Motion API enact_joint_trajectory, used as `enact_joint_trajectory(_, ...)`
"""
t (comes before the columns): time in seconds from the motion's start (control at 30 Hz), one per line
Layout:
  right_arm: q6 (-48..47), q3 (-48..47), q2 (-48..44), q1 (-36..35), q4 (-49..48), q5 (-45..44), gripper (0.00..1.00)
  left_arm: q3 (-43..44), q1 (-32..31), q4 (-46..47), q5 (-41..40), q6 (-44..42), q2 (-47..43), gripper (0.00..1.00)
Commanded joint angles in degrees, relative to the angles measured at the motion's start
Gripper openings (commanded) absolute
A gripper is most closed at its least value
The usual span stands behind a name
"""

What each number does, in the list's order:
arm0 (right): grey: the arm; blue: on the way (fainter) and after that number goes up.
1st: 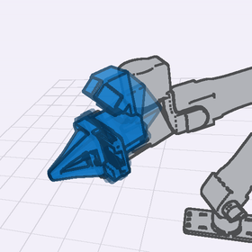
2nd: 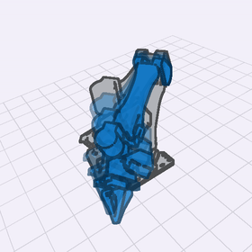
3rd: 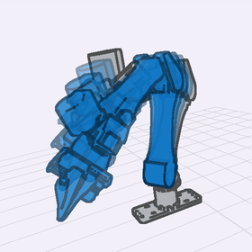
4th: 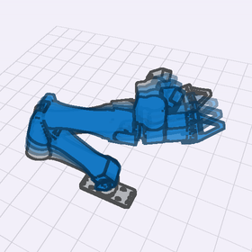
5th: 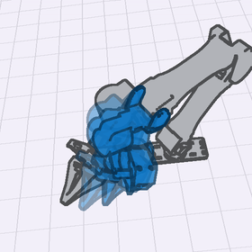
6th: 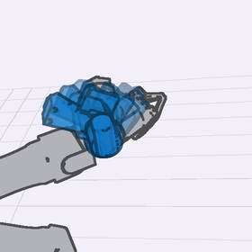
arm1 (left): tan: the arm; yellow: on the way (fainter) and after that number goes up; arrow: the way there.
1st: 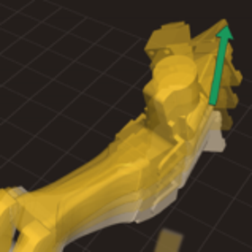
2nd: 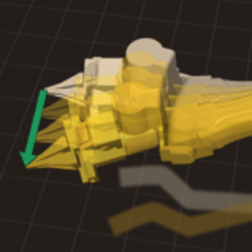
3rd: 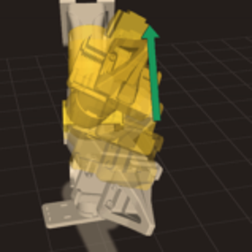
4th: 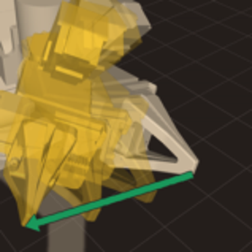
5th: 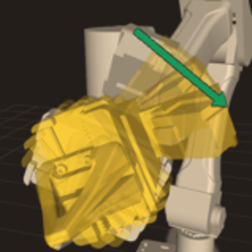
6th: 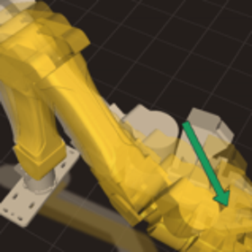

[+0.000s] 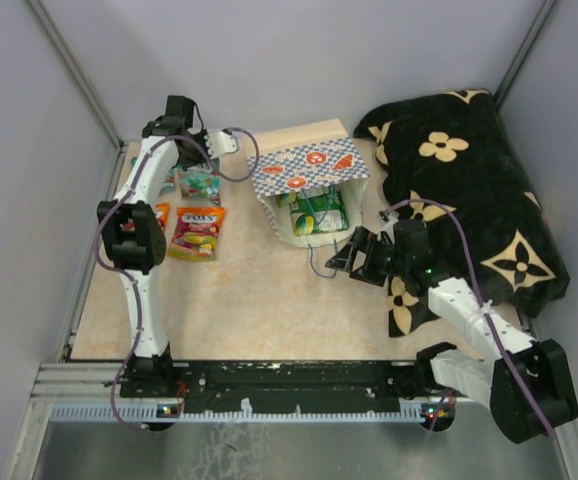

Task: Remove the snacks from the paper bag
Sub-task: Place the snack at the center of the board.

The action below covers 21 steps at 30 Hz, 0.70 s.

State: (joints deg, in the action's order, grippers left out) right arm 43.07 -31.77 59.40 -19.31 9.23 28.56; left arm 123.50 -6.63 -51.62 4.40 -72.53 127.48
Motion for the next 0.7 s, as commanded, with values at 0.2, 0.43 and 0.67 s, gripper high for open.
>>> enact_joint_trajectory(0.2, -0.97, 0.56, 2.04, 0.06, -3.32, 1.58, 0.99, -2.66, 0.39, 17.95, -9.02, -1.41, 2.62, 0.9)
enact_joint_trajectory(0.43, -0.67, 0.95, 2.45, 0.08, -4.03, 1.11, 0.99, -3.88, 0.1, 30.78, -10.46, 10.01, -0.83, 1.0)
enact_joint_trajectory(0.67, 0.21, 1.25, 5.06, 0.05, -6.08, 1.86, 0.99, -7.17, 0.02, 34.92, -11.54, 47.45, -7.93, 0.59)
